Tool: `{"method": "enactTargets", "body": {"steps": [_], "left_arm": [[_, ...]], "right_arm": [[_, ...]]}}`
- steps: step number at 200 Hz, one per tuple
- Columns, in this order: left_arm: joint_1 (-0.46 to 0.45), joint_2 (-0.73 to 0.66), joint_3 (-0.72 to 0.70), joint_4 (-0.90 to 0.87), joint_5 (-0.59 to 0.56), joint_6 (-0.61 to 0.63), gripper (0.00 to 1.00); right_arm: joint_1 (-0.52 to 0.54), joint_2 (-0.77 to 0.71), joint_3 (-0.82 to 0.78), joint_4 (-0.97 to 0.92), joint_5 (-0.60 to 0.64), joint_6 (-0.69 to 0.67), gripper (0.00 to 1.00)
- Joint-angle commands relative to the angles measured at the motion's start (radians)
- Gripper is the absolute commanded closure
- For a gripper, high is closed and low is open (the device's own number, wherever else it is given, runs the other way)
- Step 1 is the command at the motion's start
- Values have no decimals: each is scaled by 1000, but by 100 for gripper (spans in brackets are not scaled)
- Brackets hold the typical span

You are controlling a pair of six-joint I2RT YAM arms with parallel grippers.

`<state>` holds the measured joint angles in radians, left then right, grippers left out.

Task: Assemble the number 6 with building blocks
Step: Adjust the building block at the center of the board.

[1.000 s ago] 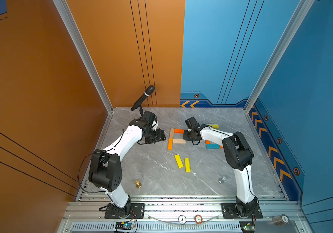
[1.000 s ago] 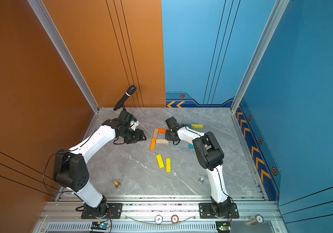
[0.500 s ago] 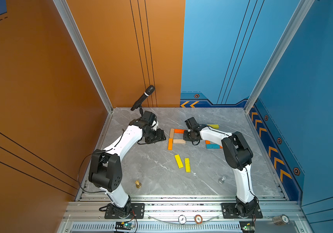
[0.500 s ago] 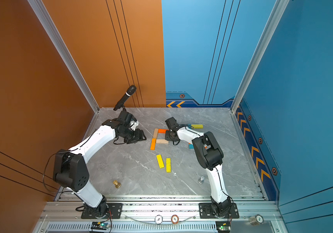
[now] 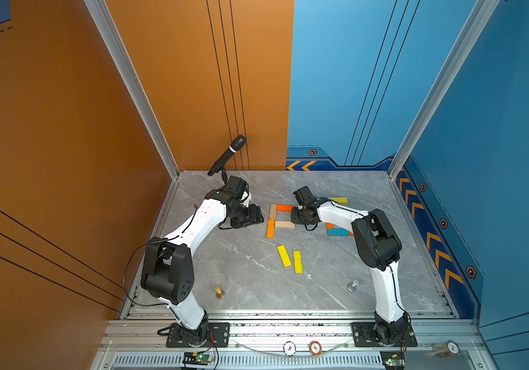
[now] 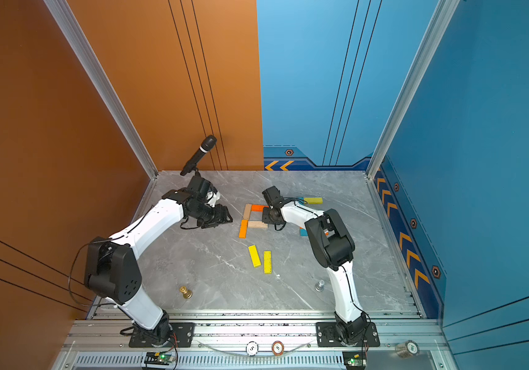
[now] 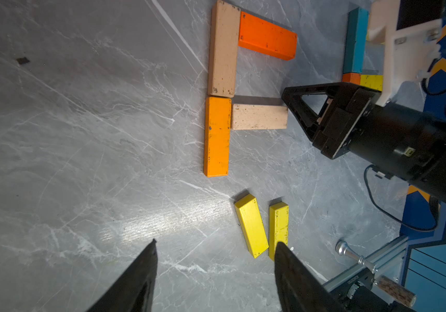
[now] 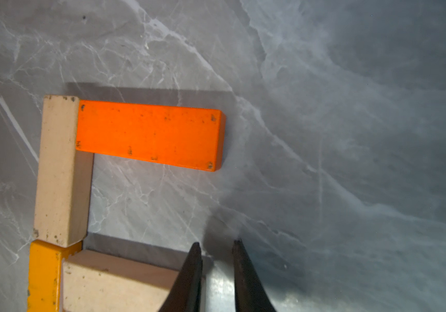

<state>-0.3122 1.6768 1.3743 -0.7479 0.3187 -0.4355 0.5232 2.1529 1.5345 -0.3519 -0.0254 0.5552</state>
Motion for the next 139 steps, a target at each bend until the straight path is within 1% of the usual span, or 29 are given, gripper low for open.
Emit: {"method": "enactTargets", "body": {"steps": [1,71,103,112,116,139], "left_arm": [[9,12,-18,9,28,-3,31],[9,17,-18,10,33,-4,31],[10,20,-17,10,33,-4,31],[10,17,-17,10,32,-5,31],[10,18,-17,10,32,-5,31],[13,13,-18,10,28,-5,30]], "right_arm": [[9,5,-5,-39,4,8,78],[4,-8,-12,-42,17,1,77],[-15,-55,9,-68,44,-49,70],[-18,-71,3,-72,55,-66,67],[-19,-108,1,-74,58,-76,66],[-16,-181,-18,-117,71,-113,62]]}}
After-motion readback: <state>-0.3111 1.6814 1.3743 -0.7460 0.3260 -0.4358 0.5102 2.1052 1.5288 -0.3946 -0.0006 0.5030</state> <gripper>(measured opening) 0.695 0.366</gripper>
